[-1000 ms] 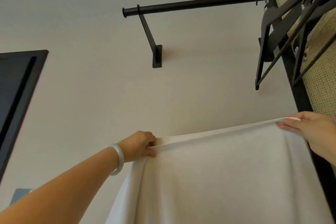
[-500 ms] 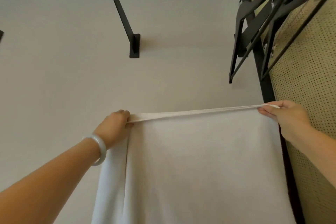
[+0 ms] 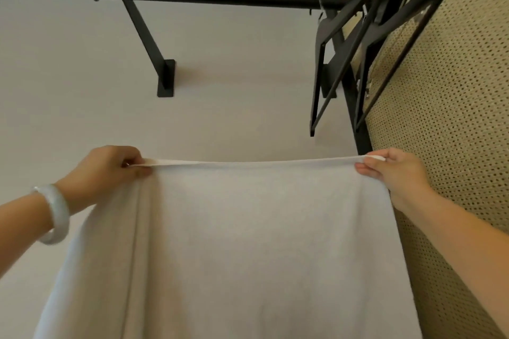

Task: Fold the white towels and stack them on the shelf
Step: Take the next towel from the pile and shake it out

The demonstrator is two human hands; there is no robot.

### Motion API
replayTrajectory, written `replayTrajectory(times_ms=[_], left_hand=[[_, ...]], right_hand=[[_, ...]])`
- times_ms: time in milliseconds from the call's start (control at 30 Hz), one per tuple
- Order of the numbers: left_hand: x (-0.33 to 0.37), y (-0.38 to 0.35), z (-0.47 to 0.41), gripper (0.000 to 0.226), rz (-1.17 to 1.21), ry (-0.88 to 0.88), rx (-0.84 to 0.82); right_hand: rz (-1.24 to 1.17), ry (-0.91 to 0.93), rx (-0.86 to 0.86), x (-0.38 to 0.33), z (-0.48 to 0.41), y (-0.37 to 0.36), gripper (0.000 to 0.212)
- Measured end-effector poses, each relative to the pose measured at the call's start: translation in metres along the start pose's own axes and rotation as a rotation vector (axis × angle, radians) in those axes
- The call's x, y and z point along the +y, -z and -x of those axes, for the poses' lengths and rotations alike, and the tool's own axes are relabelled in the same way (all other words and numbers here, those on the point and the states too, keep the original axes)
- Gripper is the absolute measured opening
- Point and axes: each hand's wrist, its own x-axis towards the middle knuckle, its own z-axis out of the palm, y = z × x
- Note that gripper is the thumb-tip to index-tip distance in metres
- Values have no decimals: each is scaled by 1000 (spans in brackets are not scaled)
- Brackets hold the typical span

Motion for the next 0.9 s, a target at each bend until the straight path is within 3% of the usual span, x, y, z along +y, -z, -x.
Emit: replayTrajectory(times_ms=[133, 367, 433, 500, 600, 700, 767, 800, 900], left_hand=[[-13, 16, -24, 11, 59, -10, 58], [-29, -71, 32, 26, 13, 190, -301], [-26, -88, 38, 21, 17, 215, -324], [-20, -86, 19, 14, -9, 208, -238], [1, -54, -27, 8, 85, 190, 47], [27, -20, -37, 11, 171, 119, 302], [34, -11, -12, 11, 192, 88, 294], [33, -13, 10, 12, 192, 91, 248], [17, -31, 103, 17, 198, 125, 61]], right_hand=[[-61, 69, -10, -13, -11, -11, 7], [94, -245, -86, 87, 6, -2, 12], [124, -297, -84, 104, 4, -1, 12], [99, -252, -67, 98, -11, -8, 13], [52, -80, 10, 55, -38, -20, 23], [-10, -1, -47, 15, -36, -9, 59], [14, 9, -76, 13, -13, 14, 80], [38, -4, -89, 20, 6, 27, 77], [56, -153, -138, 67, 82, 74, 37]])
